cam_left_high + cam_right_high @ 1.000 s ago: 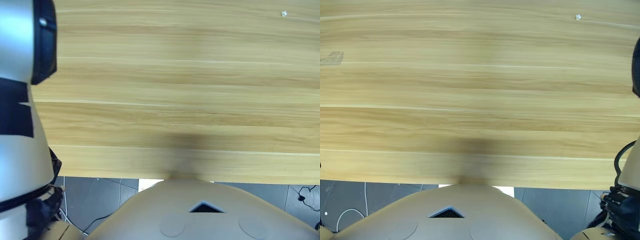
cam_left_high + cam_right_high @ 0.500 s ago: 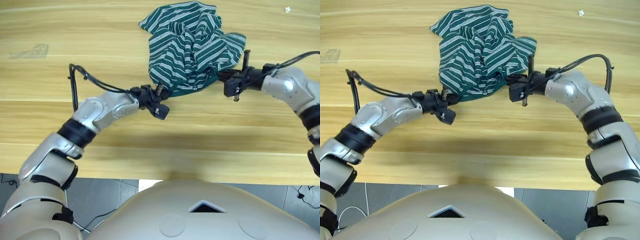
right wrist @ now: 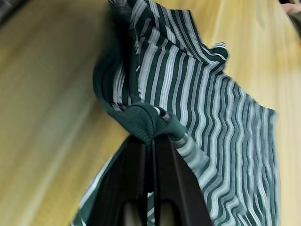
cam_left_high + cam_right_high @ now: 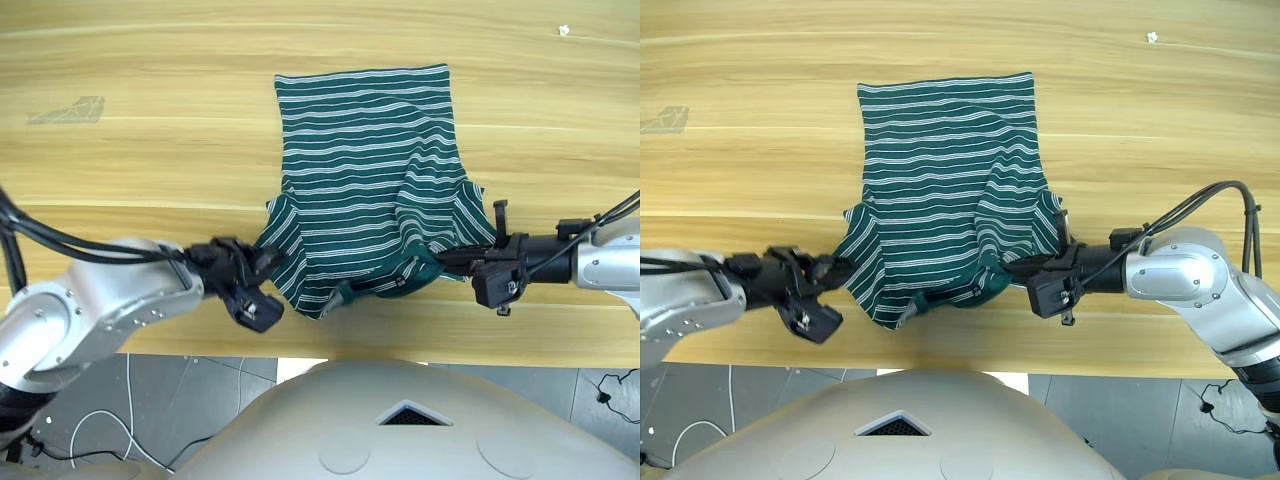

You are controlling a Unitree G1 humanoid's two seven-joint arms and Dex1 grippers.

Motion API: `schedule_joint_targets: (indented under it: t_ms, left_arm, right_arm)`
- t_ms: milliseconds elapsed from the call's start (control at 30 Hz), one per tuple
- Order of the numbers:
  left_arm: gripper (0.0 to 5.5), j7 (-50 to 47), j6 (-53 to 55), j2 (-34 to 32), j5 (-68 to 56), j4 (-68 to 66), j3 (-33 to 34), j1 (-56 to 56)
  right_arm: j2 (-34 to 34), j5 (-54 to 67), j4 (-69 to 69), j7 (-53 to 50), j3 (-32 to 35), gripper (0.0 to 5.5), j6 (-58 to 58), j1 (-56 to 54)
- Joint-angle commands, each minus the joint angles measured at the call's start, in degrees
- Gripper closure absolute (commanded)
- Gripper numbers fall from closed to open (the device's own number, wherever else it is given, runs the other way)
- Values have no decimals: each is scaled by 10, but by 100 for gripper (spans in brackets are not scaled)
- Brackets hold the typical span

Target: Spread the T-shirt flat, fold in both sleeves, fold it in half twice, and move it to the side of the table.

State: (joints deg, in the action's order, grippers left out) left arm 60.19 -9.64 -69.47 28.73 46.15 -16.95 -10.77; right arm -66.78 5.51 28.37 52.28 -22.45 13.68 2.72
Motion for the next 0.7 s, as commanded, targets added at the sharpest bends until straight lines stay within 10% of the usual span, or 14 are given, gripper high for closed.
schedule_joint_targets:
  t_ms: [33, 700]
  left_arm:
    - [335, 8, -8, -1, 16, 8, 13, -30]
    - [11, -7, -21, 75, -75, -134, 52, 57]
  right_arm:
    - [27, 44, 28, 34, 5, 550, -42, 4]
    - [29, 73, -22, 146, 88, 299, -85, 42]
